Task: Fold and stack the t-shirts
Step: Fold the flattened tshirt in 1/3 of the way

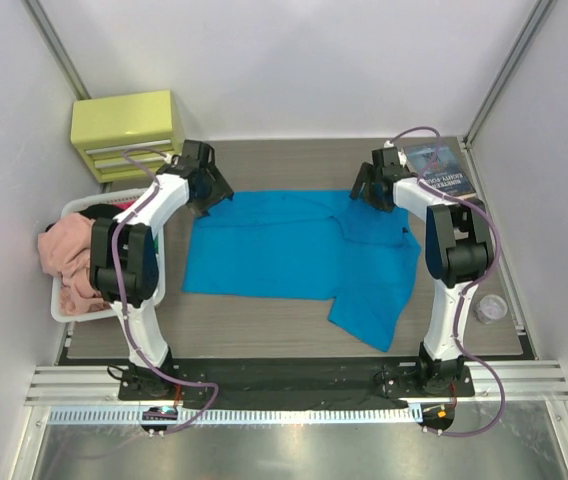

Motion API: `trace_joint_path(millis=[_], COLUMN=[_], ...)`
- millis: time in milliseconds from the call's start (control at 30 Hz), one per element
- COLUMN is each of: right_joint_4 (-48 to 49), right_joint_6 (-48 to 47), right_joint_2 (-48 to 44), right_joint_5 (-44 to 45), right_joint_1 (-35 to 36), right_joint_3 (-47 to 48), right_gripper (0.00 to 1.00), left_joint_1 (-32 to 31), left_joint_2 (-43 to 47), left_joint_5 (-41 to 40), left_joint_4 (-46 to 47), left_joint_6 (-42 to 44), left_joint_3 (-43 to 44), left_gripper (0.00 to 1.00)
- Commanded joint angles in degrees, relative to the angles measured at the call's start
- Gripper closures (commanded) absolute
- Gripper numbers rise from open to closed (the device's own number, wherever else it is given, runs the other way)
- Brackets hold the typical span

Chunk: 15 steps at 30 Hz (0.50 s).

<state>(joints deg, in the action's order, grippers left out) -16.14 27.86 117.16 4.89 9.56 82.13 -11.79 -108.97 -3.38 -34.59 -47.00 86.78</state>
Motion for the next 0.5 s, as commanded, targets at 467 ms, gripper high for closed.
trace_joint_path(millis=[467], right_joint_4=[3.3], right_joint_6=[1.1], right_joint_2=[-6.9], right_joint_5=[1.3], right_joint_1=[-0.3], right_joint_3=[-3.9], right_gripper=[0.22], left_joint_1=[5.5], left_joint_2=[-3.1], left_joint_5=[-6.6], left_joint_4=[0.9], left_joint_6=[6.3], left_joint_3=[-3.8], left_gripper=[0.41])
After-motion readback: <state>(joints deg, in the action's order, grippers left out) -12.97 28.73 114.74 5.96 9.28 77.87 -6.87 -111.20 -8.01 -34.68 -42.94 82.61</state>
